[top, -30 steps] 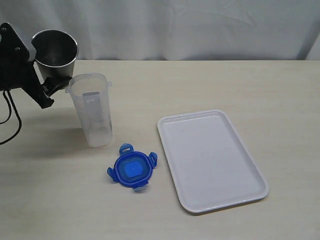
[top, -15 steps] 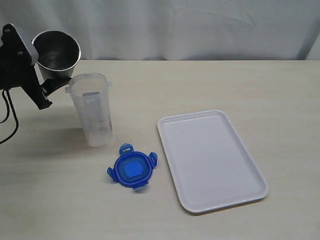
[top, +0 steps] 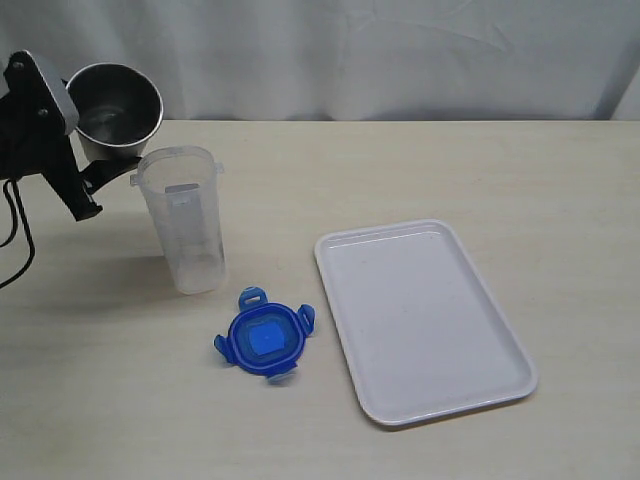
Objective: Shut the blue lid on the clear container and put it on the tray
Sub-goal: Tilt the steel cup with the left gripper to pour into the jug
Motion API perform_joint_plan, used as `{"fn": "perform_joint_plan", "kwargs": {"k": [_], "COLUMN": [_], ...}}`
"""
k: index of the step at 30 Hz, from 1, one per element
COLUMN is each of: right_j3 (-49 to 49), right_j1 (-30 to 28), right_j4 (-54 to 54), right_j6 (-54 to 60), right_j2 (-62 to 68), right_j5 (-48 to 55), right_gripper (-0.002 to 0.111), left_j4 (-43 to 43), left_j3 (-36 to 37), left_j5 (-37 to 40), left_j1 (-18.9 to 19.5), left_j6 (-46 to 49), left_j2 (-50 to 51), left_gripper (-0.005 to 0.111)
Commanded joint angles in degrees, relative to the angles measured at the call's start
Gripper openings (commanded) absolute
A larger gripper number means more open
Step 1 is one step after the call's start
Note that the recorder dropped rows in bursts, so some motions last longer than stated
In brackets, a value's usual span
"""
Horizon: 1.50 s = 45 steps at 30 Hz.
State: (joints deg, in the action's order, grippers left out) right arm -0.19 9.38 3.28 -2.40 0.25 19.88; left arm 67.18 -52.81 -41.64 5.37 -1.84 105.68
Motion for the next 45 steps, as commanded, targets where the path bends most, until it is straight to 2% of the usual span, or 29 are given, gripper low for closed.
{"fn": "perform_joint_plan", "kwargs": {"k": [1, 45], "right_j3": [0.19, 0.19], "right_j1": [0.15, 0.15], "right_j4": [0.09, 0.09], "right_j6": [0.05, 0.05], "right_j2": [-0.25, -0.25], "right_j5": [-0.06, -0.06], "right_gripper": [0.004, 0.004], "left_j4": [-3.23, -5.05], "left_j3": [-0.68, -0.68], "left_j5": [-3.27, -1.25], "left_j1": [-0.09, -0.09], "left_j6": [0.77, 8.10], "left_j2": [-1.08, -1.08], "left_gripper": [0.000, 0.000]}}
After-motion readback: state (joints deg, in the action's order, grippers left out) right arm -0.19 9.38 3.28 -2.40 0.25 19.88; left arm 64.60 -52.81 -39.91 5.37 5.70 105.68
